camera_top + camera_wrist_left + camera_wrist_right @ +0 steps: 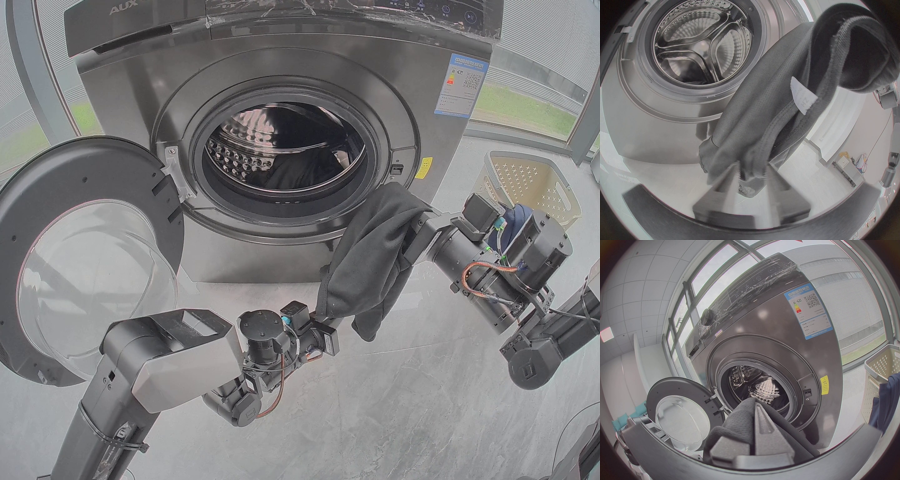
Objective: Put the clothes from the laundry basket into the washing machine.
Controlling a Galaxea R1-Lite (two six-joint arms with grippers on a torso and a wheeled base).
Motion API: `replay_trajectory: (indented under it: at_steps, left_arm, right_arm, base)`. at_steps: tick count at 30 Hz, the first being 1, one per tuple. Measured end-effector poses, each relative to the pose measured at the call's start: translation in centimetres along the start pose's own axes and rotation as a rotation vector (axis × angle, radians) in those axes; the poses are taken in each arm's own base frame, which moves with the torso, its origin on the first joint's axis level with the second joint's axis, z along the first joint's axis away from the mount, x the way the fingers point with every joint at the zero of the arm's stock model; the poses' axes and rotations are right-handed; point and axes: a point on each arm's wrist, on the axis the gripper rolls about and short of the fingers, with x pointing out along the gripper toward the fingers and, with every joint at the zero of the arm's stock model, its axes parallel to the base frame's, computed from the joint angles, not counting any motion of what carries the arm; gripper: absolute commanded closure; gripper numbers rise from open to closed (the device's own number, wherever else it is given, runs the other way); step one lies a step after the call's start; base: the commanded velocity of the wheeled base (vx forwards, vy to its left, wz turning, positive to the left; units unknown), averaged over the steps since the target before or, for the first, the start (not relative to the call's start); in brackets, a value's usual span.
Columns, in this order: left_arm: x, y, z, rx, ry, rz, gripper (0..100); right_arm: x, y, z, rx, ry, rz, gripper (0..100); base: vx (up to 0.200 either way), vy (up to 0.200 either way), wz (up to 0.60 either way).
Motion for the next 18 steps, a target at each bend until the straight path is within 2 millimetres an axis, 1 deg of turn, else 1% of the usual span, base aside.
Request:
replay_trajectory:
  at_steps: [7, 11, 12, 18]
  left_arm:
    - [0.7, 0.8, 0.8, -0.001, -0.053, 0.047, 100]
    - [0.8, 1.0, 1.0, -0.001, -0.063, 0.054, 100]
    - [0.8, 1.1, 1.0, -0.001, -0.061, 0.055, 0]
    - [-0.2, 1.1, 0.0, 0.002, -0.003, 0.058, 0]
  right_arm:
    - [-0.2, -0.1, -0.2, 0.005, 0.009, -0.003, 100]
    - [-0.4, -0.2, -0.4, 0.010, 0.018, -0.009, 100]
    - [-0.4, -0.2, -0.4, 0.011, 0.018, -0.010, 100]
    - [-0.4, -0.3, -0.4, 0.012, 0.019, -0.013, 100]
  base:
    - [0.000, 0.000, 0.00]
    - [0.000, 0.000, 0.00]
    - [0.000, 0.000, 0.00]
    - [0.000, 0.000, 0.00]
